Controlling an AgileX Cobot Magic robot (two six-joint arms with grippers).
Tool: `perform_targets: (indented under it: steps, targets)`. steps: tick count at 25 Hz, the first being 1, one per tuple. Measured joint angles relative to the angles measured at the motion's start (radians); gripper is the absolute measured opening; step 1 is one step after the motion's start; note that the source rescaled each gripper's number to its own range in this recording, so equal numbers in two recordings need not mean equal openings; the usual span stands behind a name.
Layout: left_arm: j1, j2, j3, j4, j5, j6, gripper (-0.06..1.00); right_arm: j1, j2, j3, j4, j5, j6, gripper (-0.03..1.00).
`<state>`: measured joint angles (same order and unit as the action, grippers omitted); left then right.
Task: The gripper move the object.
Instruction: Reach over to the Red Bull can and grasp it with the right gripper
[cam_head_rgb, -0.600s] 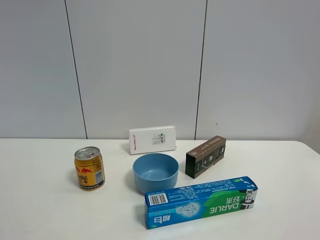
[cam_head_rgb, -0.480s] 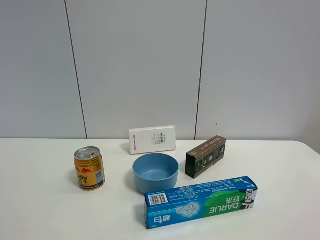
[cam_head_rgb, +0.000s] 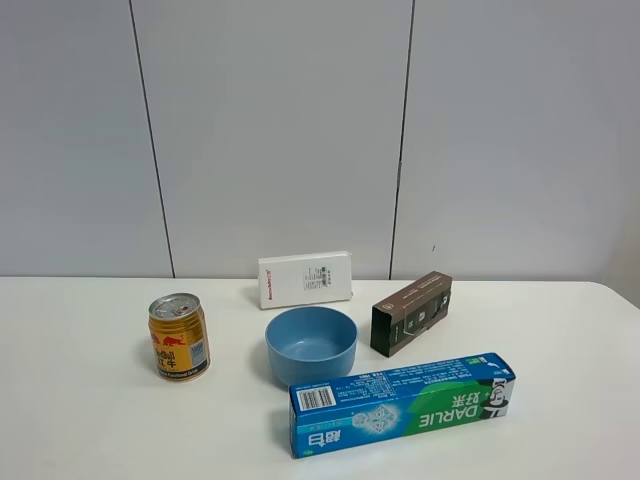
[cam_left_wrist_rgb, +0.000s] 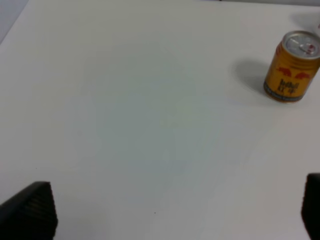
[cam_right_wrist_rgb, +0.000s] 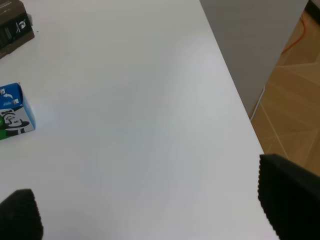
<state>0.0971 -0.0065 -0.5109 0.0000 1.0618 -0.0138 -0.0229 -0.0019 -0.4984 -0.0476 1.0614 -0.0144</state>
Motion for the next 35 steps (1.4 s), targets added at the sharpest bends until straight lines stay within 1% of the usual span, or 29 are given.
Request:
perform_targets:
  steps: [9, 14, 18, 22, 25, 28, 31, 35]
  targets:
    - [0.0, 0.0, 0.0, 0.0, 0.0, 0.0, 1.0, 0.0, 0.0, 0.0, 0.0, 0.0, 0.0, 1.0]
    - [0.0, 0.0, 0.0, 0.0, 0.0, 0.001, 1.0, 0.0, 0.0, -0.008, -0.014, 0.001, -0.046, 1.0]
    - [0.0, 0.0, 0.0, 0.0, 0.0, 0.001, 1.0, 0.0, 0.075, -0.108, 0.002, 0.015, -0.046, 1.0]
    - [0.0, 0.0, 0.0, 0.0, 0.0, 0.001, 1.0, 0.0, 0.25, -0.265, 0.027, 0.015, -0.046, 1.0]
    - [0.0, 0.0, 0.0, 0.0, 0.0, 0.001, 1.0, 0.0, 0.402, -0.397, 0.088, 0.007, -0.059, 1.0]
    - [0.0, 0.0, 0.0, 0.0, 0.0, 0.0, 1.0, 0.0, 0.573, -0.528, 0.186, -0.003, -0.116, 1.0]
    - [0.0, 0.0, 0.0, 0.0, 0.0, 0.0, 1.0, 0.0, 0.748, -0.661, 0.345, -0.001, -0.195, 1.0]
    - [0.0, 0.0, 0.0, 0.0, 0.0, 0.0, 1.0, 0.0, 0.992, -0.845, 0.562, 0.032, -0.279, 1.0]
